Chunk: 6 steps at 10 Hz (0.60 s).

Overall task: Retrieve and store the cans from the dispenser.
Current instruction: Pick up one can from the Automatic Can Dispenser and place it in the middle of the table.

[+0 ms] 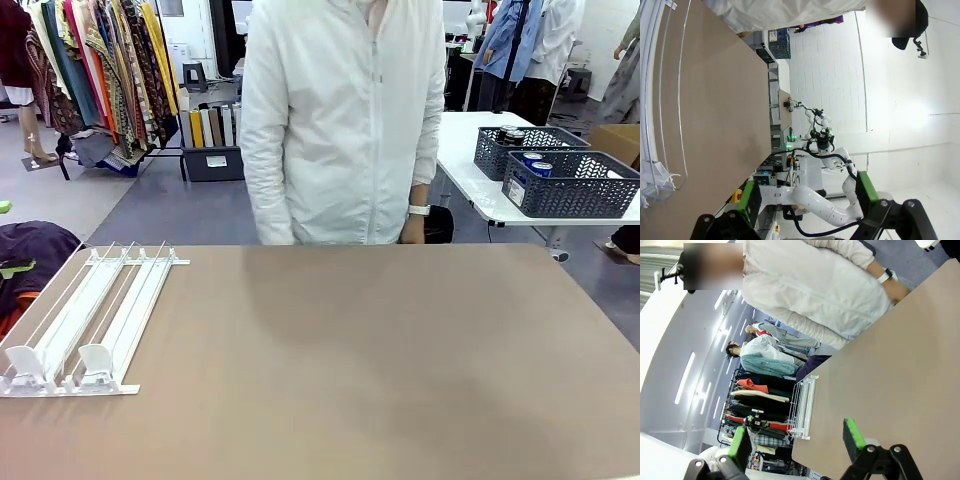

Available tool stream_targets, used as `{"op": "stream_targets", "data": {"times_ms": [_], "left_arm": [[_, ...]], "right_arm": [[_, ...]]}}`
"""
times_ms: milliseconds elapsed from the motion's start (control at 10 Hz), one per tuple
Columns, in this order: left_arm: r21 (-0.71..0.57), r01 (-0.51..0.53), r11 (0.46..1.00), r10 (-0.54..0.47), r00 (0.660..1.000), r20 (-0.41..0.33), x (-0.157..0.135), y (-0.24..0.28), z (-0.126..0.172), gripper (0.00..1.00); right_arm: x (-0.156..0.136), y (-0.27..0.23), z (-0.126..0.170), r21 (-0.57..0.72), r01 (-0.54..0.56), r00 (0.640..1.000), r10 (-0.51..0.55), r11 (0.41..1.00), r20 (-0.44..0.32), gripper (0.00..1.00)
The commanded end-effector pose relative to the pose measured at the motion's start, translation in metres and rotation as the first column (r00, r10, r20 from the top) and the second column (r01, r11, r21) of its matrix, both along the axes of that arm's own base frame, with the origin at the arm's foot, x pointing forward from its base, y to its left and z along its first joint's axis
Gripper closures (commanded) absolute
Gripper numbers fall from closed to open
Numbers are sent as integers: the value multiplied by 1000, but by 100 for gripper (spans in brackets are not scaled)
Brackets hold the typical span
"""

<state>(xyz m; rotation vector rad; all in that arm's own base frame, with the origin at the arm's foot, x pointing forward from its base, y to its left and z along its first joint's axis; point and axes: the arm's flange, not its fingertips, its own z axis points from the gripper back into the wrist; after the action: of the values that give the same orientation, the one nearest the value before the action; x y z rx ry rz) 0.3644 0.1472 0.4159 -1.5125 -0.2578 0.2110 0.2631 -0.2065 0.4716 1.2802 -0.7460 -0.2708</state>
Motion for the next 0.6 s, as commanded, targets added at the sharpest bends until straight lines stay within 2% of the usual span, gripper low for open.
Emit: {"op": "stream_targets", "data": {"times_ms": [0,500], "left_arm": [[-20,-6,1000,7,1000,9,-3,-2,3,0],[-20,-6,1000,7,1000,9,-3,-2,3,0]], "right_arm": [[3,1,3,19,9,1000,-9,1000,25,0],[3,1,3,19,9,1000,-9,1000,25,0]]}}
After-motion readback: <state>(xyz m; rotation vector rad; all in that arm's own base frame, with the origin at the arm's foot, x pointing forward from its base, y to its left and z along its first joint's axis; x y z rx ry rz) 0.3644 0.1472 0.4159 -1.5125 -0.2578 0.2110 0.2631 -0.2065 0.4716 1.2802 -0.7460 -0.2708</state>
